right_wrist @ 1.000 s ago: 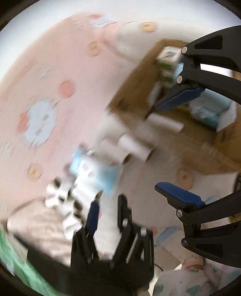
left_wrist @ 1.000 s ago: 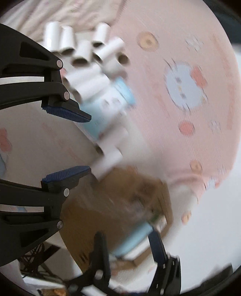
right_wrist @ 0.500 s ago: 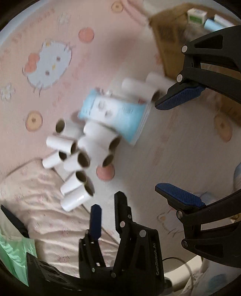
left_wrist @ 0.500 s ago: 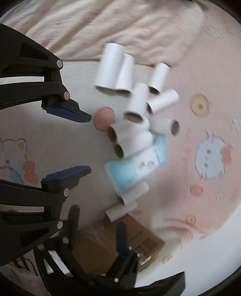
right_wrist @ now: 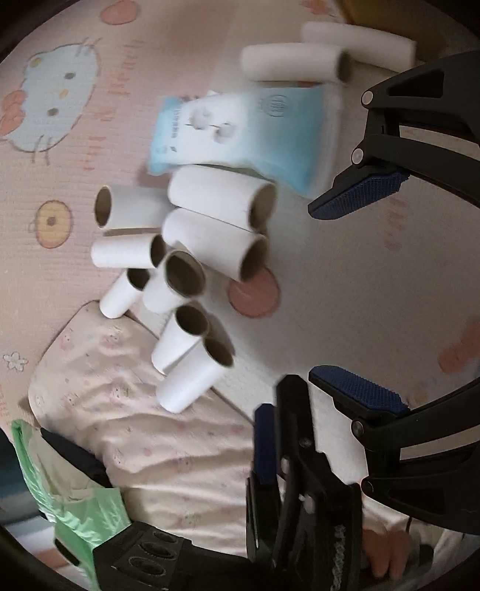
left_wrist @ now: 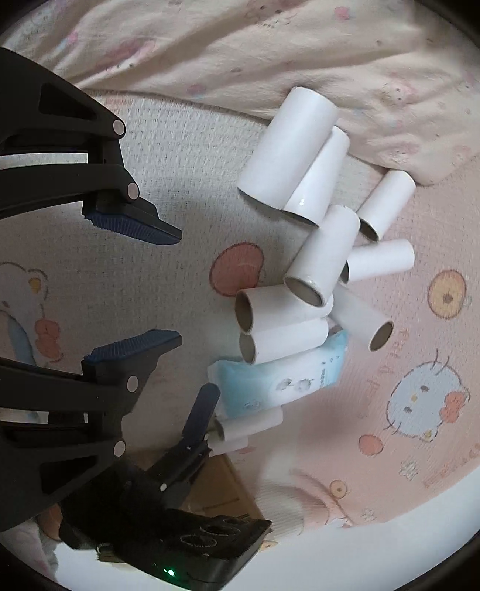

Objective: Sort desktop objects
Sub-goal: 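Lower both grippers over the white tube pile, then close the left gripper on a white cardboard tube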

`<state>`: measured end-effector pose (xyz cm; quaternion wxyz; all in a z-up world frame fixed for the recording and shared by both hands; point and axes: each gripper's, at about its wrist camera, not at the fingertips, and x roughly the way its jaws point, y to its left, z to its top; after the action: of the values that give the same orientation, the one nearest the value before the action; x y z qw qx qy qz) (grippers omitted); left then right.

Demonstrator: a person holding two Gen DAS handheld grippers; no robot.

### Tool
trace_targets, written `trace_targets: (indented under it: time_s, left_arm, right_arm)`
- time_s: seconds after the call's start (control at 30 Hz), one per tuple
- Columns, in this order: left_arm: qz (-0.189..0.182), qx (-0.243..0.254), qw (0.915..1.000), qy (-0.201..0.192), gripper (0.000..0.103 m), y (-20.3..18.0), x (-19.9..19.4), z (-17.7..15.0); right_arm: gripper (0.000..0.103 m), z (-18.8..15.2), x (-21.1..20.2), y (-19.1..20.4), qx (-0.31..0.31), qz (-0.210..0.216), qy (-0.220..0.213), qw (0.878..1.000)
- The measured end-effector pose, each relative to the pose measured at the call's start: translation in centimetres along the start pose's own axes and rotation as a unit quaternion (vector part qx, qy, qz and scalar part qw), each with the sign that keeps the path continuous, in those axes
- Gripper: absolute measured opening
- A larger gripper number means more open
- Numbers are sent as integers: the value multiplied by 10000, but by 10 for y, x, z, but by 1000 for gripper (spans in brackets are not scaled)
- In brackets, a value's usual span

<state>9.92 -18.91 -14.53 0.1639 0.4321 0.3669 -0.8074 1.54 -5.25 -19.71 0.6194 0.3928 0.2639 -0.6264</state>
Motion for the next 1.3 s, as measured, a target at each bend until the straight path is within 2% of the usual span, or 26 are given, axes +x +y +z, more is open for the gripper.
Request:
trace_targets:
  time_s: [0.07,0.2,0.23,0.27,0.4,0.47,0.57,0.67,0.77,0.83,0.87,0.93,1.0,1.03,1.13,1.3]
  left_arm:
    - [-94,-150,9998,63,53,5,7,1]
    - [-149,-293,9994,68,53,11,13,2]
    - [-126,-292,9995,53,53,12,12,2]
    - [-131,-307,9994,39,53,13,12,1]
    - [-154,-469,9988,22,53,26,10,1]
    - [-185,-577,9982,19,53,33,10,0]
    - [-452,-696,9966,1,53,37,10,1]
    - [-825,-814,9932,-45,53,36,14,3]
    - [-1075,-926,9897,-207,53,33,19,11]
    - [-1153,-968,9883,-259,53,32,24,18]
    - [-1189,-975,9877,-271,53,31,27,22]
    - [-1220,-982,9874,-237,53,29,36,28]
    - [-1253,-1014,9868,-166,52,27,46,32]
    - [-1276,-1035,9863,-123,53,26,51,34]
    - [-1339,-1079,9851,-43,52,23,61,35]
    - [-1271,-1096,9858,8,52,18,74,45]
  right_arm:
    - [84,-2,13,-5,150,108,9,9998]
    - [90,-20,48,-22,1034,575,204,9928]
    - [98,-25,43,-21,1008,641,-206,9926]
    - [102,-30,46,-19,1021,684,-319,9919]
    - [103,-32,47,-7,837,369,-405,9950]
    - [103,-28,49,-7,865,397,-310,9950]
    - [103,-26,47,-19,1172,689,-329,9902]
    - [103,-26,43,-40,1706,1275,-447,9760]
    - [100,-26,42,-68,2705,1847,-449,9438]
    - [99,-22,41,-75,3030,1897,-329,9333]
    - [98,-19,40,-75,3022,1790,-298,9358]
    - [96,-12,35,-70,2695,1396,-290,9524]
    - [92,-5,34,-61,2260,937,-272,9692]
    - [86,-2,33,-59,2097,783,-237,9743]
    - [70,3,39,-57,1874,624,-117,9802]
    - [67,9,39,-61,1735,515,-103,9834]
